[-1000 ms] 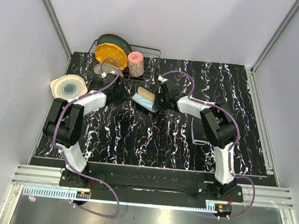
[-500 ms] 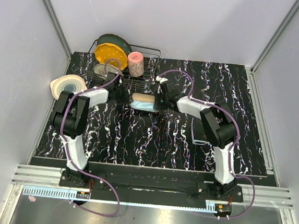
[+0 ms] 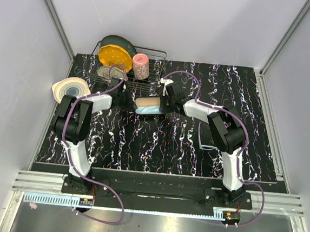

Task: Organize the sunglasses
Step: Smooth out the folded cleaning cloth near the sunglasses case.

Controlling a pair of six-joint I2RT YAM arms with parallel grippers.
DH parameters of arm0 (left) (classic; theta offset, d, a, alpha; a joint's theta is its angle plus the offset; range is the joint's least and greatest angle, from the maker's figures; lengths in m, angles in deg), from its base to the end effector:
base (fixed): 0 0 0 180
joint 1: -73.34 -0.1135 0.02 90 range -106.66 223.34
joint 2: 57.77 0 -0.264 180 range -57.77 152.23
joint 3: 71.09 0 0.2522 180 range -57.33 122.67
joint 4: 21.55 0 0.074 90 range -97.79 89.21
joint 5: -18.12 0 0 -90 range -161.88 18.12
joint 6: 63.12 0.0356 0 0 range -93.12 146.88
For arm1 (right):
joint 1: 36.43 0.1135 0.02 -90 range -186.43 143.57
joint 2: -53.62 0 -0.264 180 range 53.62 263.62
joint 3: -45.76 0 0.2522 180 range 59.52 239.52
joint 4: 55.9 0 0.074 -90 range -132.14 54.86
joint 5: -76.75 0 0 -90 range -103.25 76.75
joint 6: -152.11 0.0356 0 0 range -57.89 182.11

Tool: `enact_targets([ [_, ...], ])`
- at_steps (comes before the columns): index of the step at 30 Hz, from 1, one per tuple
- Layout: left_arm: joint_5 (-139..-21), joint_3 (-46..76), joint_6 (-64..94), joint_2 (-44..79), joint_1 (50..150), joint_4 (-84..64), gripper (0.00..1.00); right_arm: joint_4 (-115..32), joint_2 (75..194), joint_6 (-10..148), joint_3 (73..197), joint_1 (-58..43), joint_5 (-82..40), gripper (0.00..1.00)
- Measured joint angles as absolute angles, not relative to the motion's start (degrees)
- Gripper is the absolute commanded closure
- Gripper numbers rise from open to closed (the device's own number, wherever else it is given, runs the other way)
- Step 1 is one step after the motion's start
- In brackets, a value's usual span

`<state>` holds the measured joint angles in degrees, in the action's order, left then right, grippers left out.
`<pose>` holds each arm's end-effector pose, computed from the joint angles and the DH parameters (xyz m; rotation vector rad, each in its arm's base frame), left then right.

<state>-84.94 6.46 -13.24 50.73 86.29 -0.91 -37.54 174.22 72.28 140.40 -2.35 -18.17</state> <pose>0.3759 -0.0947 0.1490 -0.5025 2.5142 -0.6610 0.3788 0.2600 0.1539 -0.5377 2.3307 0.4745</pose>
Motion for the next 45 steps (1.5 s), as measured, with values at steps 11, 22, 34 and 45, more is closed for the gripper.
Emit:
enact_targets([
  [11, -81.4, 3.0, -13.1, 47.4, 86.9, -1.5, 0.57, -37.1, 174.2, 72.4, 140.4, -2.3, -17.2, 0.82],
  [22, -81.4, 0.0, -12.6, 45.4, 86.8, -3.9, 0.45, -36.2, 174.2, 72.3, 140.4, -2.3, -16.7, 0.82],
  [34, -85.0, -5.4, -14.4, 43.0, 86.9, -9.9, 0.44, -36.2, 174.2, 72.4, 140.4, -2.3, -16.7, 0.82],
  [45, -84.9, -4.1, -14.8, 44.2, 87.8, -10.0, 0.76, -36.3, 174.1, 72.4, 140.4, -2.3, -16.7, 0.81],
])
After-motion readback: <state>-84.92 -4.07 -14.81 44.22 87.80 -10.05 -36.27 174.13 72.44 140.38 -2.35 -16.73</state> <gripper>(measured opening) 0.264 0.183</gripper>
